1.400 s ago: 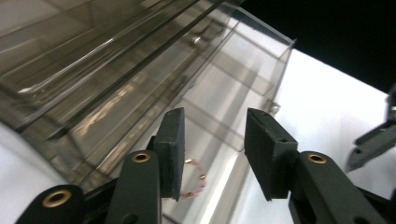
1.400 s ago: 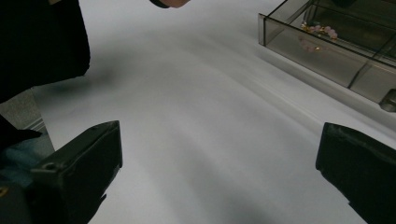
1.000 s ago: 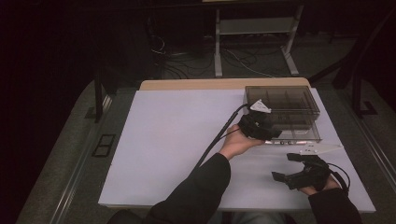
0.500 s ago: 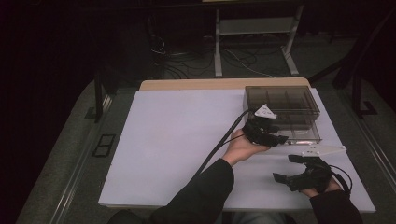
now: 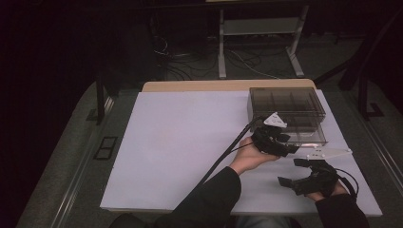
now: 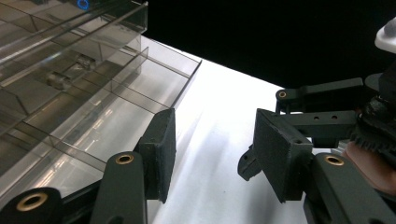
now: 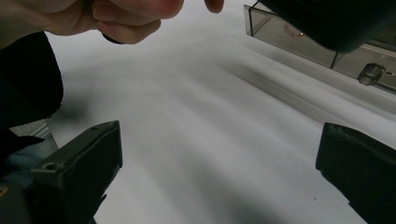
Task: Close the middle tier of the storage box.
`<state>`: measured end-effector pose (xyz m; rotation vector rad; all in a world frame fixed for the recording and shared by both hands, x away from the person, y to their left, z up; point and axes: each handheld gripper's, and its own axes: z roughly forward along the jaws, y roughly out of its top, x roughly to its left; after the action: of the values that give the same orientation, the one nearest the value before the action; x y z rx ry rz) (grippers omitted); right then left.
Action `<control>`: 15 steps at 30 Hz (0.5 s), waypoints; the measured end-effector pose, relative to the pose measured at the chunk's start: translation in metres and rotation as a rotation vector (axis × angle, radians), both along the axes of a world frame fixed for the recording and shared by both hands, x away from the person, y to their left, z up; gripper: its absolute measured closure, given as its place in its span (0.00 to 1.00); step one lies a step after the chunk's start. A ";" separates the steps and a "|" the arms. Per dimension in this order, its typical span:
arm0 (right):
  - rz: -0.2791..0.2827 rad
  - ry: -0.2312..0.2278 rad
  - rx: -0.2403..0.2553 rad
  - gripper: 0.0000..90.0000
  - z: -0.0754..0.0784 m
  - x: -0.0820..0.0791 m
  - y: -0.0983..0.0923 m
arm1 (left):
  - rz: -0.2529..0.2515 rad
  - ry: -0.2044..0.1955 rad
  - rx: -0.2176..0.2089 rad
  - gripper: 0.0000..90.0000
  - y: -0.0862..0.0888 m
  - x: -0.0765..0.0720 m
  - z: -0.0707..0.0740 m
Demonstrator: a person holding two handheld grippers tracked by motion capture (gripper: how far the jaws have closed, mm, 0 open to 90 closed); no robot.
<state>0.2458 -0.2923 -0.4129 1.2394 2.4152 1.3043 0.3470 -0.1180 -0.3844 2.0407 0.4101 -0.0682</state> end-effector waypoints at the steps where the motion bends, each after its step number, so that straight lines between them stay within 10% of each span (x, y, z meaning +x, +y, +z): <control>1: 0.000 0.000 0.000 0.00 0.000 0.000 0.000 | 0.000 0.000 0.000 0.54 0.000 0.000 0.000; 15: -0.003 0.019 -0.011 0.00 -0.002 0.000 0.000 | 0.000 -0.004 0.048 0.59 -0.005 0.002 -0.011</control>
<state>0.2460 -0.2923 -0.4148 1.2577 2.4287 1.2830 0.3490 -0.1234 -0.3953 2.0878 0.4131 -0.0542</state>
